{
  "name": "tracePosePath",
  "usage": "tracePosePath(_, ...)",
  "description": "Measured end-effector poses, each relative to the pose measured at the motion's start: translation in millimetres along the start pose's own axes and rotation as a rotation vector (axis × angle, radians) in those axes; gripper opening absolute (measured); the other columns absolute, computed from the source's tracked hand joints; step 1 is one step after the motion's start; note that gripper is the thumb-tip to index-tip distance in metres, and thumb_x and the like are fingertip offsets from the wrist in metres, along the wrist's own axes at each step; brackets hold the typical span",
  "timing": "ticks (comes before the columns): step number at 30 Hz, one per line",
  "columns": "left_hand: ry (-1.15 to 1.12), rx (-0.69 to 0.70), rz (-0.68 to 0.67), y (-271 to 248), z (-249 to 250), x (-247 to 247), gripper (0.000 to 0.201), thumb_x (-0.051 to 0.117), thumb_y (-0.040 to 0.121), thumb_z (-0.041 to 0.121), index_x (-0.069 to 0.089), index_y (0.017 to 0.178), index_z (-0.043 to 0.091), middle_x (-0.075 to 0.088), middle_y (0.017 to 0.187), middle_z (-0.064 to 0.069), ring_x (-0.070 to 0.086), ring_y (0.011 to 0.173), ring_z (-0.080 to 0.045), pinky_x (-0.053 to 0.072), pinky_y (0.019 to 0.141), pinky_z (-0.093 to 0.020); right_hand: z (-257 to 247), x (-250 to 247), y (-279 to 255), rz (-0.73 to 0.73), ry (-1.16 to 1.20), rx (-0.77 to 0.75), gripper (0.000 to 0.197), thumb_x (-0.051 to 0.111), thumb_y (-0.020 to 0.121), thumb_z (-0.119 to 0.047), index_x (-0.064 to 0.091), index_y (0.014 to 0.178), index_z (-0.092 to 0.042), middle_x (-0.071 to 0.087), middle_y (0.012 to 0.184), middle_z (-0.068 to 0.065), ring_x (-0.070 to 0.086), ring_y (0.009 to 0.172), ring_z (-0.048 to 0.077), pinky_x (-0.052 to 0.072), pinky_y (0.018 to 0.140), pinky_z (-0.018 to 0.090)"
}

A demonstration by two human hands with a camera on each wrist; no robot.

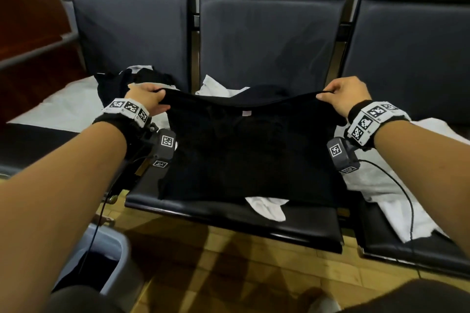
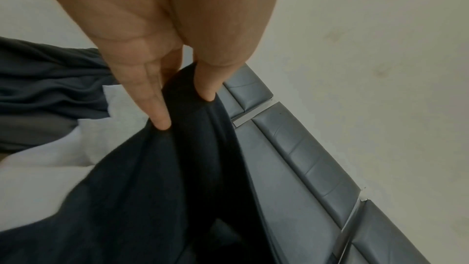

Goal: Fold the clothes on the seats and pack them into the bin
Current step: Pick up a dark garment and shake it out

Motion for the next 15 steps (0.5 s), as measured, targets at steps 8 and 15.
tracePosePath(8, 0.427, 0.039, -0.135, -88, -46, -5, 0.047, 0.046, 0.099, 0.035, 0.046, 0.138, 0.009, 0.044, 0.146, -0.007, 0.037, 0.137, -0.020, 0.031, 0.109, -0.025, 18, 18, -97, -0.395, -0.110, -0.090, 0.019, 0.083, 0.076, -0.024, 0.072, 0.083, -0.010, 0.065, 0.077, 0.005, 0.059, 0.082, 0.019, 0.044, 0.075, 0.029)
tracePosePath(15, 0.444, -0.103, -0.248, -130, -86, 14, 0.018, 0.064, 0.087, 0.009, 0.072, 0.102, 0.010, 0.067, 0.116, -0.012, 0.059, 0.111, -0.026, 0.043, 0.089, -0.025, 47, 42, -151, -0.538, -0.376, -0.155, 0.022, 0.080, 0.074, -0.010, 0.060, 0.082, -0.015, 0.054, 0.074, -0.005, 0.053, 0.077, 0.019, 0.036, 0.059, 0.024)
Point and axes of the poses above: each hand's wrist, its own y-axis towards the middle knuckle, its own x-axis out of the palm, z = x × y, the point moved 4 cm from there along y, towards the middle knuckle
